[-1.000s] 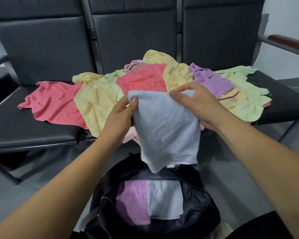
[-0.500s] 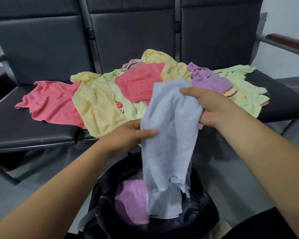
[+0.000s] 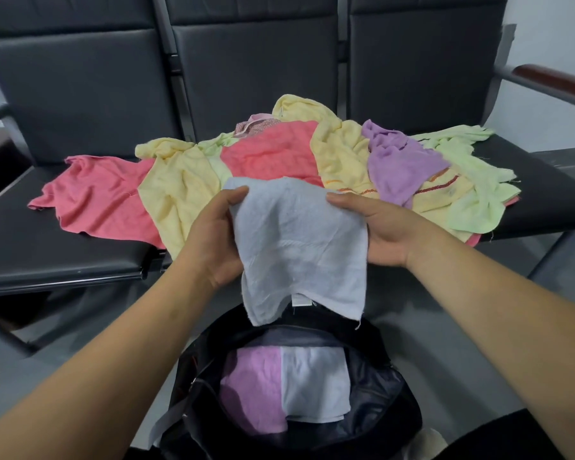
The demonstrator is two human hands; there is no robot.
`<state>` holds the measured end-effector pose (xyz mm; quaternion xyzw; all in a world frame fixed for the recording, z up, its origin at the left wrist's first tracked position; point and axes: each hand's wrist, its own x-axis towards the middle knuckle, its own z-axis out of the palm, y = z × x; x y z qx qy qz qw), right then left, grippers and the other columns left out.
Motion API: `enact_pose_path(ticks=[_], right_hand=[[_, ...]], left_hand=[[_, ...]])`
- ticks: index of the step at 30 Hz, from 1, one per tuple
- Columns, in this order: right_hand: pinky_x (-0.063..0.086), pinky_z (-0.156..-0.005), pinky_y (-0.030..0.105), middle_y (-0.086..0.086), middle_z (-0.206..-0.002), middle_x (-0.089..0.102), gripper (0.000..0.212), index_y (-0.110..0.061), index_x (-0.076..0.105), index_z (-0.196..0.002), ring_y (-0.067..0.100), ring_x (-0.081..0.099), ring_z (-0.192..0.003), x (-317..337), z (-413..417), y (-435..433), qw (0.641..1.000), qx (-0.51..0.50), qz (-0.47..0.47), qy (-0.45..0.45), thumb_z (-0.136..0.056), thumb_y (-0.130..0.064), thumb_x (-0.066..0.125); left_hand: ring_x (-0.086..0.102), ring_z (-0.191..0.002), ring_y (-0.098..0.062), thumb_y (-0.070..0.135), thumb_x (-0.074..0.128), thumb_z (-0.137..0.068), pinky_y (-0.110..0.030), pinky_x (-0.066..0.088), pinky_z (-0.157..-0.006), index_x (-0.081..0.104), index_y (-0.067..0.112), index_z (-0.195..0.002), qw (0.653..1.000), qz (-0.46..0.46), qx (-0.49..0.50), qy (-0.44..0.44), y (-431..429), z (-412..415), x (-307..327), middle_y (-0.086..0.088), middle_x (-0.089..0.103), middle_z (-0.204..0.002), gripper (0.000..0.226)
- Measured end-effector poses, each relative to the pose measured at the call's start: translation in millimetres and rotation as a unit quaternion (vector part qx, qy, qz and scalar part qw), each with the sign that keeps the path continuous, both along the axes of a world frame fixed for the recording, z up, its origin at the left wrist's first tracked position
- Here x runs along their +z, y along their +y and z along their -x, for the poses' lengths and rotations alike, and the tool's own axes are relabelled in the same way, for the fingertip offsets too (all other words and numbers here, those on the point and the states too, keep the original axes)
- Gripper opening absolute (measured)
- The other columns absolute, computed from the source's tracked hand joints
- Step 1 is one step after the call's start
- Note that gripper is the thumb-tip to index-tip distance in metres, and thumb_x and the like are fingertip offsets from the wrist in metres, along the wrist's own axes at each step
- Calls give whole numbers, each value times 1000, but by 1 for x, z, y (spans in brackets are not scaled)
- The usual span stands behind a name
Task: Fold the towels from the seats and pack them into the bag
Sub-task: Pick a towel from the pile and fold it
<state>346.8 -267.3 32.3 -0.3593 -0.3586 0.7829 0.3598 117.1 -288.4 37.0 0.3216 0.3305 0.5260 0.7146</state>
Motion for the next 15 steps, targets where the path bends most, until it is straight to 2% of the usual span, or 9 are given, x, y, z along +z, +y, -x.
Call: enact_pose_path(ticks=[3,7,9,11,13,15], right_hand=[[46,-111,49,20,-142,57,53,1,53,-142,35,57,-131,0,-2,5,999,-40,-24,-18,-95,-18,64],[55,-99,46,21,-126,68,42,4,58,-134,35,67,-117,-4,0,5,992,-98,-45,-66,-95,-12,65],[56,-97,46,18,-117,73,33,2,65,-126,33,70,-110,-5,3,3,983,-107,-76,-127,-95,-11,66],[57,-95,47,19,-114,74,31,3,67,-121,34,71,-107,-6,3,4,976,-119,-87,-158,-92,-9,70],[58,-93,46,22,-121,70,38,6,64,-124,36,69,-111,-6,1,4,987,-111,-51,-107,-88,-7,71],[58,-95,43,21,-127,67,45,5,61,-129,33,67,-117,-5,-2,4,996,-81,-22,-36,-87,-9,67]], left_hand=[[73,-103,-23,23,59,-96,-33,61,-80,62,6,-127,995,-25,14,93,4,4,-3,-9,75,-113,34],[69,-113,-20,7,70,-90,-34,58,-91,56,17,-136,959,-77,-43,271,7,11,-23,-3,71,-125,49],[71,-110,-20,7,65,-95,-34,58,-88,59,15,-132,954,-71,-50,286,8,12,-28,-5,73,-122,39],[74,-99,-18,9,61,-98,-27,58,-75,66,10,-119,948,-79,-33,306,8,11,-28,-6,77,-109,22],[75,-91,-16,17,61,-99,-25,57,-69,71,13,-107,928,-102,-1,358,8,10,-27,-2,79,-97,13],[75,-93,-23,29,66,-97,-38,60,-74,73,14,-104,898,-112,41,423,11,13,-30,-3,78,-94,17]])
